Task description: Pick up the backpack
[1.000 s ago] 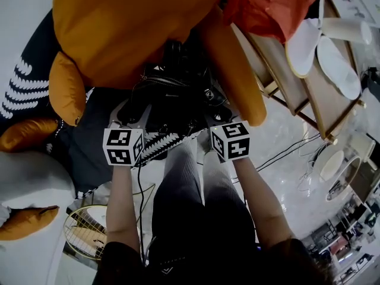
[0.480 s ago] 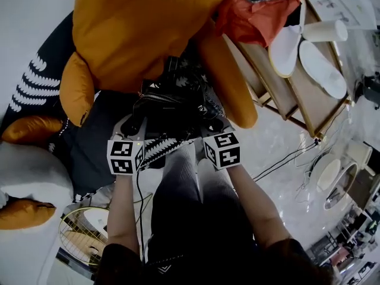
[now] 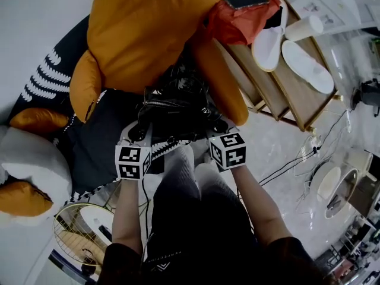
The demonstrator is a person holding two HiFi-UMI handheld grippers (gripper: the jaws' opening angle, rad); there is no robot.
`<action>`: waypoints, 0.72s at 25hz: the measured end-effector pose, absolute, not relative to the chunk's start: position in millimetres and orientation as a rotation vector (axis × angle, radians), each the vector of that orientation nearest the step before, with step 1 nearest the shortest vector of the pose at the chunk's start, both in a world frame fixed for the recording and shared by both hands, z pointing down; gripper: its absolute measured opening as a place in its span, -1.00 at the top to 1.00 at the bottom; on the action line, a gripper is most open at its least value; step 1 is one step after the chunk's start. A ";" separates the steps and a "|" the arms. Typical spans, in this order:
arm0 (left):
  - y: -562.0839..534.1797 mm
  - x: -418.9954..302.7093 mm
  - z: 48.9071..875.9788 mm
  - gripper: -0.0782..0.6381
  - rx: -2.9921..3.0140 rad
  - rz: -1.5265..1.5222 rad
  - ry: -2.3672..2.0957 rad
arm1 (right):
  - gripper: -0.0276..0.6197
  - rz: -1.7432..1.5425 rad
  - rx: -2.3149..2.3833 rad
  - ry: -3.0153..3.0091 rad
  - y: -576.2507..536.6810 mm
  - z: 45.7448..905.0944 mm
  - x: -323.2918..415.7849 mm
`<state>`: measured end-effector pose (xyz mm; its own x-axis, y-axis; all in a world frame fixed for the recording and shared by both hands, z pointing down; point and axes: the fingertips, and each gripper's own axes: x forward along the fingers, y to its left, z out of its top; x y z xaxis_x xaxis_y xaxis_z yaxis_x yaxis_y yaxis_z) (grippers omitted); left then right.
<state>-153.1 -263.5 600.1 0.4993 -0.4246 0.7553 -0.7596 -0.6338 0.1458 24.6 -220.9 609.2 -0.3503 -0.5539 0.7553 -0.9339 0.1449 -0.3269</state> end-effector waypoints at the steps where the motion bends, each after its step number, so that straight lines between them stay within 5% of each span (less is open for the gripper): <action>1: -260.1 -150.1 593.4 0.55 2.293 0.961 -0.977 | 0.78 1.086 1.428 -1.974 -218.5 602.3 27.6; 18: -213.4 -132.1 481.8 0.57 2.384 0.832 -1.092 | 0.78 0.914 1.489 -2.123 -186.2 485.7 48.4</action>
<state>-132.1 -213.4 481.8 0.5208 -0.5470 0.6554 -0.7771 -0.6216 0.0986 48.4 -186.2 485.7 -0.3596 -0.6775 0.6416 -0.9317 0.2232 -0.2866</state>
